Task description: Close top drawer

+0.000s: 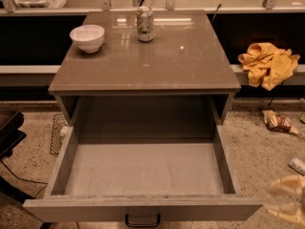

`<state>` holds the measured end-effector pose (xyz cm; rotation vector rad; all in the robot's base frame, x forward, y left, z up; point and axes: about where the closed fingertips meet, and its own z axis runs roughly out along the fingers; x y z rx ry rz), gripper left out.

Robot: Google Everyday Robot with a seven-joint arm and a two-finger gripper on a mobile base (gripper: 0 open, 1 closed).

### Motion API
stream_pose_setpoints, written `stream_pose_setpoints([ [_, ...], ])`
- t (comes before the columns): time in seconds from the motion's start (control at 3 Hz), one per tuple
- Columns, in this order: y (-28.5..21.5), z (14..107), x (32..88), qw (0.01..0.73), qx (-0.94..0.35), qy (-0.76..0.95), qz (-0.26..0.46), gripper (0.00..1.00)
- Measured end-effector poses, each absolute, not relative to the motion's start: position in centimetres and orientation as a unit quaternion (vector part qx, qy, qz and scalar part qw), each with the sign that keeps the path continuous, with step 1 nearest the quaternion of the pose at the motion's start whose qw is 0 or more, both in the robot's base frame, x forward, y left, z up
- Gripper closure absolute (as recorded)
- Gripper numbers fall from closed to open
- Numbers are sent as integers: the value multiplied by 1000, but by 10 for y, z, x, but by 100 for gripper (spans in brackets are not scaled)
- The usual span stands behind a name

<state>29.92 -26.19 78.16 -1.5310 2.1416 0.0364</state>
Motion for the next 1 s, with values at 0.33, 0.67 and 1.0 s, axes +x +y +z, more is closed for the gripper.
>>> stream_pose_setpoints([
  [0.33,-250,732,256,235,-551,800,41,85],
  [0.67,-226,687,215,218,-550,802,79,100],
  [1.0,-226,687,215,218,-550,802,79,100],
])
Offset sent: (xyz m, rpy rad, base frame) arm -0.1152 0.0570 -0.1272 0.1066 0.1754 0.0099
